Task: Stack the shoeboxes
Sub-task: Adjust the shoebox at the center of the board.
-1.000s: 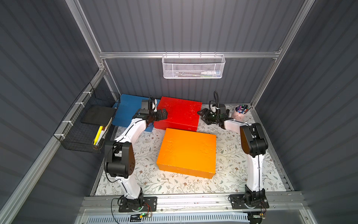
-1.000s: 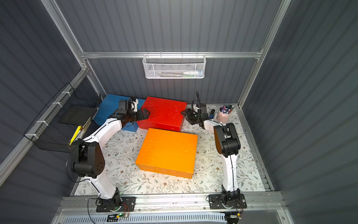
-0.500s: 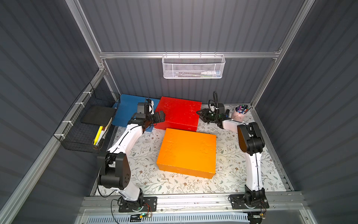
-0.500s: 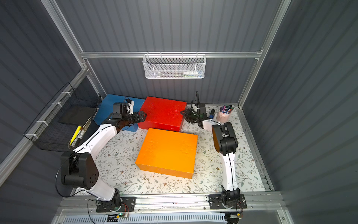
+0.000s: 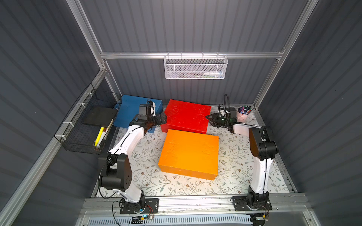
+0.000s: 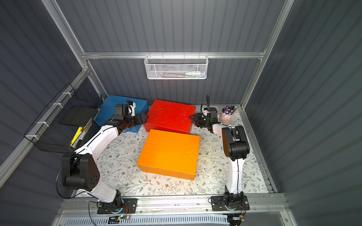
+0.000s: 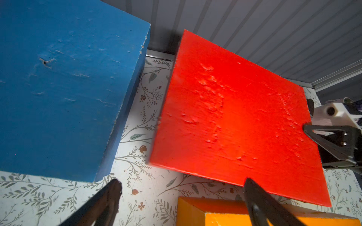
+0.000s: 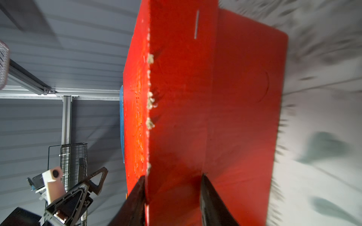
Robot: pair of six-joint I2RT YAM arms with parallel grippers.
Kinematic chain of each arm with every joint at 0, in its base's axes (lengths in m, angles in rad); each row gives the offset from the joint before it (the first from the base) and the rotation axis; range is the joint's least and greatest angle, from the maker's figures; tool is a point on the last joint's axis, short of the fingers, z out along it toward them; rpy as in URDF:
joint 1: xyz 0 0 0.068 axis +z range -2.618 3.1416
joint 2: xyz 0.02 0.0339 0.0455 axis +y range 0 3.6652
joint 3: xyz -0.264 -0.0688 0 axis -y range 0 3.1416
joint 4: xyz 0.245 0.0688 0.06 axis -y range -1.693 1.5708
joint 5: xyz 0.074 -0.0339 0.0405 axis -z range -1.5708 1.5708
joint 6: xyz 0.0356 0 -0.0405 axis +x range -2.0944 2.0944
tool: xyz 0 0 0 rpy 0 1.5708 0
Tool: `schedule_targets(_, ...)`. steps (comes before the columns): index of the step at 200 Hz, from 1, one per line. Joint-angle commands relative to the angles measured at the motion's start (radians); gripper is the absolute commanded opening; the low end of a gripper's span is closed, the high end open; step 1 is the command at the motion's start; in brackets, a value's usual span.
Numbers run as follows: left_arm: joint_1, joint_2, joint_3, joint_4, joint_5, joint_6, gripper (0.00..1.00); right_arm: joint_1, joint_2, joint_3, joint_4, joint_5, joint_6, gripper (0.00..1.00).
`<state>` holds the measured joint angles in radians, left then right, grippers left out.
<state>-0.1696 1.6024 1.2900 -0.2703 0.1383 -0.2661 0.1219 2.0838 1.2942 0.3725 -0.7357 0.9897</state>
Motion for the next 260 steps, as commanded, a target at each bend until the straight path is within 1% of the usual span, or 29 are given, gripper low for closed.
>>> schedule_targets(1,-0.005,0.041,0.053,-0.018,-0.008,-0.007,0.99,-0.053,-0.035,-0.012,-0.027,-0.047,-0.079,0.38)
schedule_targets(5,-0.005,0.056,0.054,-0.017,-0.007,-0.008,0.99,-0.058,-0.040,-0.012,-0.039,-0.049,-0.089,0.40)
schedule_targets(7,-0.005,0.063,0.084,-0.018,-0.007,-0.009,0.99,-0.060,-0.042,-0.011,-0.043,-0.049,-0.092,0.41)
schedule_targets(13,-0.005,0.085,0.111,-0.018,-0.008,-0.011,0.99,-0.062,-0.048,-0.009,-0.054,-0.046,-0.105,0.46)
schedule_targets(24,-0.006,0.126,0.149,-0.022,0.003,-0.014,0.99,-0.063,-0.058,0.003,-0.088,-0.039,-0.133,0.55)
schedule_targets(38,-0.007,0.191,0.200,-0.024,0.027,-0.020,0.99,-0.061,-0.068,0.021,-0.135,-0.023,-0.156,0.62)
schedule_targets(89,-0.035,0.398,0.384,-0.077,0.100,-0.031,0.99,-0.050,-0.117,0.070,-0.322,0.120,-0.256,0.69)
schedule_targets(119,-0.055,0.459,0.414,-0.068,0.166,-0.051,0.99,-0.035,-0.112,0.098,-0.374,0.164,-0.283,0.70)
schedule_targets(147,-0.078,0.449,0.377,-0.040,0.212,-0.058,0.99,-0.012,-0.107,0.145,-0.430,0.202,-0.313,0.70)
schedule_targets(177,-0.106,0.365,0.264,0.022,0.237,-0.063,0.99,0.011,-0.105,0.183,-0.470,0.235,-0.340,0.70)
schedule_targets(222,-0.150,0.202,0.074,0.099,0.220,-0.073,0.99,0.036,-0.092,0.212,-0.486,0.240,-0.359,0.71)
schedule_targets(224,-0.151,0.196,0.045,0.102,0.217,-0.074,0.99,0.037,-0.092,0.214,-0.487,0.241,-0.360,0.71)
schedule_targets(230,-0.153,0.180,0.017,0.106,0.212,-0.077,0.99,0.039,-0.090,0.216,-0.491,0.246,-0.362,0.71)
schedule_targets(245,-0.153,0.149,-0.021,0.114,0.189,-0.081,0.99,0.041,-0.087,0.223,-0.502,0.261,-0.362,0.71)
schedule_targets(260,-0.154,0.145,-0.022,0.088,0.146,-0.075,0.99,0.040,-0.091,0.227,-0.508,0.277,-0.364,0.72)
